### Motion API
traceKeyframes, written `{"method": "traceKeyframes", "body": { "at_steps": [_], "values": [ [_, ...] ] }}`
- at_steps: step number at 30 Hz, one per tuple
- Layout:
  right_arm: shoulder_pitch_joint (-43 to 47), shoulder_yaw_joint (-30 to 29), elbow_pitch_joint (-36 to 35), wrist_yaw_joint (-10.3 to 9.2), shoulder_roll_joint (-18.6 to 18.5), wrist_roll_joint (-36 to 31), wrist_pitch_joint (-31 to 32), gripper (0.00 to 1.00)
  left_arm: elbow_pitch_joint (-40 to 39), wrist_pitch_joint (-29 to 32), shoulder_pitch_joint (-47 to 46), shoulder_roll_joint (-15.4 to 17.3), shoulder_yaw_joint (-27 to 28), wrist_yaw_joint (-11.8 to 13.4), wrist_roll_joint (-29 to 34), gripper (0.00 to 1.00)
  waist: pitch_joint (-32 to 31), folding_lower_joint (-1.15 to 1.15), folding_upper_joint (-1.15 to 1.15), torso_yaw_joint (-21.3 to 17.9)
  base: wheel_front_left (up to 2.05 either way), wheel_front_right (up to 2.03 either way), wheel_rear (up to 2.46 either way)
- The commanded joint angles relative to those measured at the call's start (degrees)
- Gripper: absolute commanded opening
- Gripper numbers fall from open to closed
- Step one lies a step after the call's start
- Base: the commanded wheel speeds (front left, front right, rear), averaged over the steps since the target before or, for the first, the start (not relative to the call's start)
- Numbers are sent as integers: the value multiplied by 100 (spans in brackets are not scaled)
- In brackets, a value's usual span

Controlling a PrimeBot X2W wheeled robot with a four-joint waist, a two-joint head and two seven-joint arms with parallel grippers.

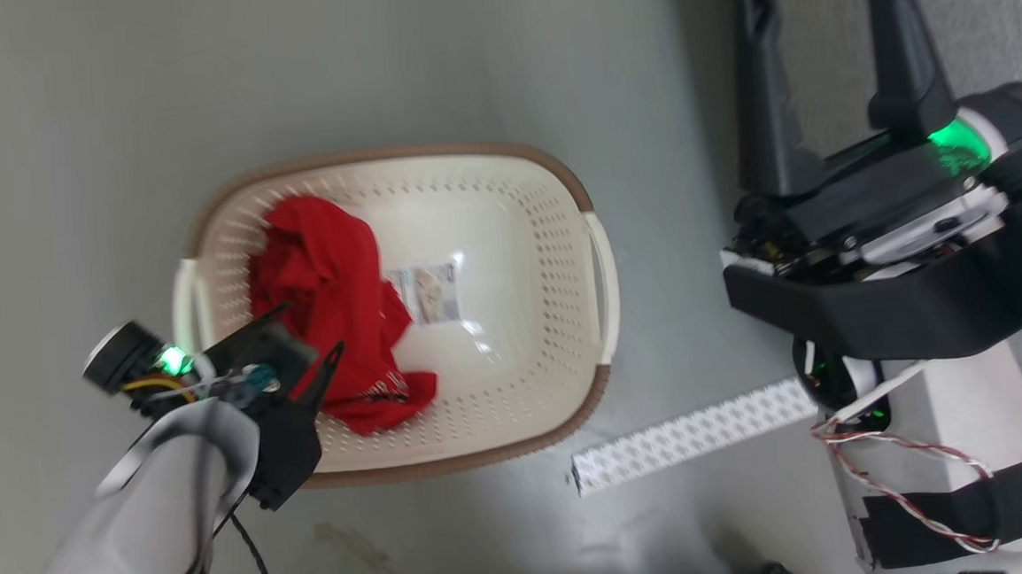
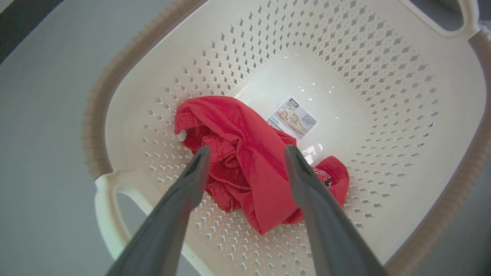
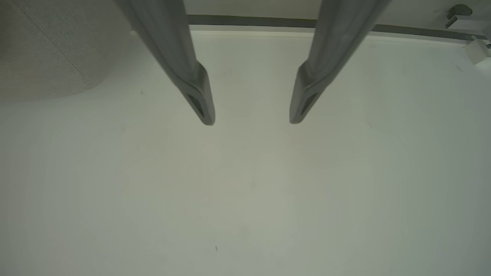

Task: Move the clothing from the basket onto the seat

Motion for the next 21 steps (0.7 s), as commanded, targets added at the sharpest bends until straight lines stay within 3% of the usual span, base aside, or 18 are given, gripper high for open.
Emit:
{"method": "traceKeyframes", "body": {
  "at_steps": [1,8,21],
  "values": [
    [-95,-15,-37,-4,21,59,-1,100,113,46,-112,13,-93,16,119,100,529,-2,-2,-325,0,0,0],
    [-301,-25,-271,-4,21,379,-1,100,1140,617,-838,-112,-412,82,460,100,1014,-2,-2,-644,0,0,0],
    [-346,10,-421,-4,19,648,-1,100,1947,827,-1371,-151,-501,416,512,100,1390,-2,-2,-965,0,0,0]
  ]
}}
